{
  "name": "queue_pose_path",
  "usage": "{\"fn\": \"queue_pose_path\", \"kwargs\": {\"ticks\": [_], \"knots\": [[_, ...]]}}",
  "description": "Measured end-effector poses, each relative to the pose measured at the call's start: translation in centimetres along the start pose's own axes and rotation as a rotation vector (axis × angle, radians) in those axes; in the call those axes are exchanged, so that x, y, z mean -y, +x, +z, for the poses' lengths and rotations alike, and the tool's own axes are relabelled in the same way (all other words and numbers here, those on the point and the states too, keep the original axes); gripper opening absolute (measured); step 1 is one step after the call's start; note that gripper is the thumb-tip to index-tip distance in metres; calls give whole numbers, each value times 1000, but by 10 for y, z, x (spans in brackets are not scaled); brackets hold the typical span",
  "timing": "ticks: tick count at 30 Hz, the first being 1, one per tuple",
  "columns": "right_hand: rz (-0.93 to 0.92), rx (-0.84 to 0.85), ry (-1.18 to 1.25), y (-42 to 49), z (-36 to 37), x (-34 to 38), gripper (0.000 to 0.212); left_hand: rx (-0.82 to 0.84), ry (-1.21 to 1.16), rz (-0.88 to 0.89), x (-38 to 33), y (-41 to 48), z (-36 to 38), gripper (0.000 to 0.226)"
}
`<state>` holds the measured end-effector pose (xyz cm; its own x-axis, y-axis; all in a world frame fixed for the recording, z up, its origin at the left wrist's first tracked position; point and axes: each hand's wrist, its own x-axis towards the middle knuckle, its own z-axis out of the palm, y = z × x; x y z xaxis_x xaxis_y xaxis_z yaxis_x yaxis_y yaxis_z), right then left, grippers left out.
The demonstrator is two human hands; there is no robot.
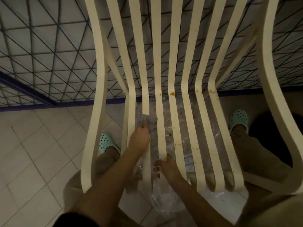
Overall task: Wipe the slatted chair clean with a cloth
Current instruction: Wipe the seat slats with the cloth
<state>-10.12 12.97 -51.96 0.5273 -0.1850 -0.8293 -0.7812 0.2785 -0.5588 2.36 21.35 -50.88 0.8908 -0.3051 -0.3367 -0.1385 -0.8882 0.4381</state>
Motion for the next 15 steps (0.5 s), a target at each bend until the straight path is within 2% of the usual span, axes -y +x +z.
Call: {"fn": "queue_pose_path", "kwargs": {"ticks": [2, 7, 9, 11, 15], "knots": [[11, 12, 34, 5, 0, 5, 25, -68, 60, 59, -3, 21, -7, 60], [-30, 14, 68, 19, -4, 41, 9, 2, -62, -115, -11, 68, -21, 53], [-42, 5, 84, 24, -5, 52, 12, 18, -84, -209, -15, 83, -23, 49], [-55, 7, 91, 25, -5, 55, 14, 28, -4, -213, -15, 87, -24, 48], [-86, 27, 23, 15, -9, 44, 23, 38, -30, -222, -17, 70, -27, 49]]}}
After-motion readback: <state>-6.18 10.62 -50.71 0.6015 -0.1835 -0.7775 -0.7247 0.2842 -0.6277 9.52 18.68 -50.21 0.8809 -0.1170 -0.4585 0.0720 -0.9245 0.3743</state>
